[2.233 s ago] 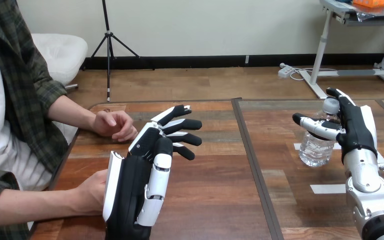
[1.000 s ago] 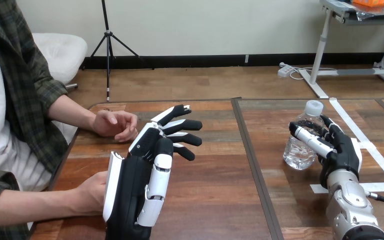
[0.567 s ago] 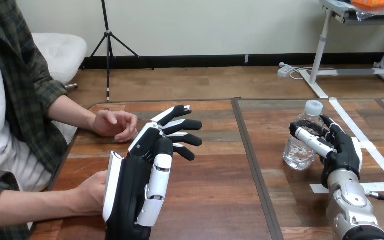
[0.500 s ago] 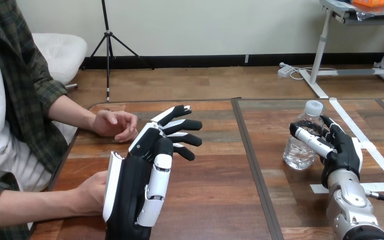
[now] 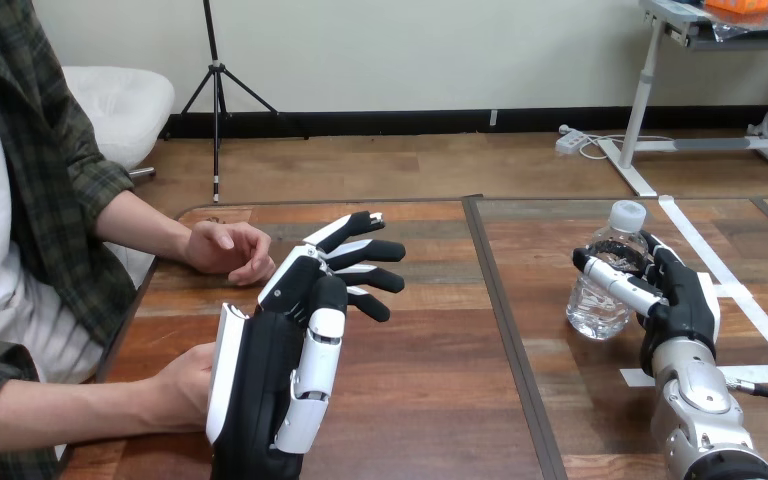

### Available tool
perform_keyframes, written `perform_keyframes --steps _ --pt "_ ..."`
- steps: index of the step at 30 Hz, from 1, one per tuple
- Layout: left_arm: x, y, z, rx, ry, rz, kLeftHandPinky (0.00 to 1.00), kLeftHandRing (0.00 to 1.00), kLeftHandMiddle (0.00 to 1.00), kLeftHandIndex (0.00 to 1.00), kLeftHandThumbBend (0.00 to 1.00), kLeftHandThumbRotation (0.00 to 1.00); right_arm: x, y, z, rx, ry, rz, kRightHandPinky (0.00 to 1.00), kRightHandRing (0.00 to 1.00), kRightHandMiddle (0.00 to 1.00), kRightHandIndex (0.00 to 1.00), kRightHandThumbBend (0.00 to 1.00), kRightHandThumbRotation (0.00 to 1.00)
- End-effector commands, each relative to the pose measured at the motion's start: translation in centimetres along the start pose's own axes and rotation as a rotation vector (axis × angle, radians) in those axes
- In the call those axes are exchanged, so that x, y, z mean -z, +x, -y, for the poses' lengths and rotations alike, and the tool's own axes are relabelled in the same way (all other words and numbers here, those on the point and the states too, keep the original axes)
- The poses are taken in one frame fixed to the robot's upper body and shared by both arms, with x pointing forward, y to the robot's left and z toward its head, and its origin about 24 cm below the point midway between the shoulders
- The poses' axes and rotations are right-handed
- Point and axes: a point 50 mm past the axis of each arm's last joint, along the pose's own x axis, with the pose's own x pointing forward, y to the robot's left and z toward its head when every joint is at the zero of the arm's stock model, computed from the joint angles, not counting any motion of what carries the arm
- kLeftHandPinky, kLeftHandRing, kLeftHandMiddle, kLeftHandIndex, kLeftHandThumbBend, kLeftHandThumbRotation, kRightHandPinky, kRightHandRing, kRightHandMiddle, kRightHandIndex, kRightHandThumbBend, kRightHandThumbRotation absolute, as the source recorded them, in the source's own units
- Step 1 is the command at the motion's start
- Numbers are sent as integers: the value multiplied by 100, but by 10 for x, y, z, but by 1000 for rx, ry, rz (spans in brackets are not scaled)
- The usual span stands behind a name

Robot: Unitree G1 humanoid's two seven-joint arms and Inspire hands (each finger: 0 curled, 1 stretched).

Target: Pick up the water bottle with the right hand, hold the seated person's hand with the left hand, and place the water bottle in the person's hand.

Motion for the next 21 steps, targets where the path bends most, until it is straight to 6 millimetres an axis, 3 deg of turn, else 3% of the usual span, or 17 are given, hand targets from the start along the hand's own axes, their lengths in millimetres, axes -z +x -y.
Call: perform_keyframes --steps 1,21 --pt "-5 -5 4 -18 -16 9 45 59 68 75 17 95 -22 5 -5 -24 -54 98 87 86 87 88 64 0" --pt "-5 -6 4 -22 -18 2 46 59 67 75 17 95 -23 6 -9 -12 -451 135 79 82 84 85 74 0"
